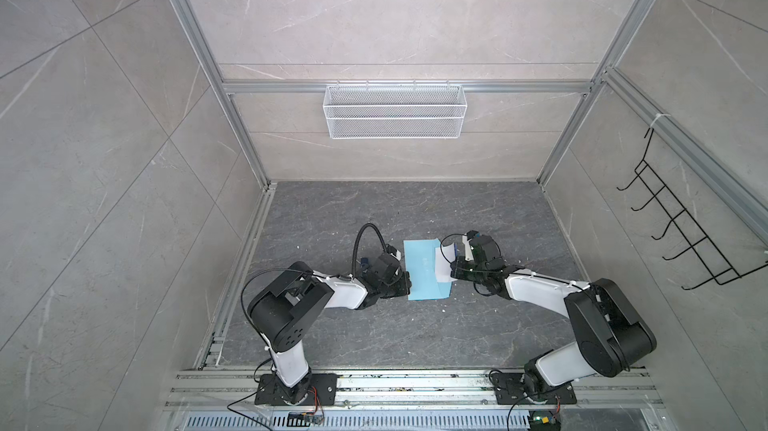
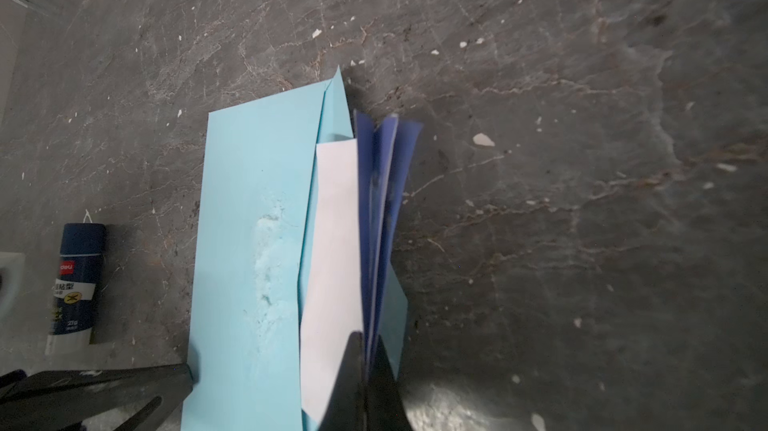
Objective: Place the letter into the envelope and seal it
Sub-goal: 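Insert the folded sheet into the envelope opening with the right gripper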
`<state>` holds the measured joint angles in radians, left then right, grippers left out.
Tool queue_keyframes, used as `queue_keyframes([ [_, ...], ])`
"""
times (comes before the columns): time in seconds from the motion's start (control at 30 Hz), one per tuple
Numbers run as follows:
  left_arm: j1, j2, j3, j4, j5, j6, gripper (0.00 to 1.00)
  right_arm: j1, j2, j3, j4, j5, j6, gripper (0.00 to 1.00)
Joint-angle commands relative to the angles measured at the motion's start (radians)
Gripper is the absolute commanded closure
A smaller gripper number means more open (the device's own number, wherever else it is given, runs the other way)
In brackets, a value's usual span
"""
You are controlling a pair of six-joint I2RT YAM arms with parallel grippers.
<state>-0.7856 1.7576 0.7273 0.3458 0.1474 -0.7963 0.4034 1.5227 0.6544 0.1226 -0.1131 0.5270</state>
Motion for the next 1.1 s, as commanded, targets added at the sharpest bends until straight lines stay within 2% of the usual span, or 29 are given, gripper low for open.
queue_keyframes([
  [0.0,-0.004,0.006,0.006,0.000,-0.029,-0.001,1.00,-0.005,-0.016,0.021,-0.025,-0.002,-0.009,1.00],
  [1.07,-0.009,0.011,0.011,0.013,-0.031,-0.003,1.00,-0.005,0.021,0.046,-0.066,-0.031,0.012,1.00],
])
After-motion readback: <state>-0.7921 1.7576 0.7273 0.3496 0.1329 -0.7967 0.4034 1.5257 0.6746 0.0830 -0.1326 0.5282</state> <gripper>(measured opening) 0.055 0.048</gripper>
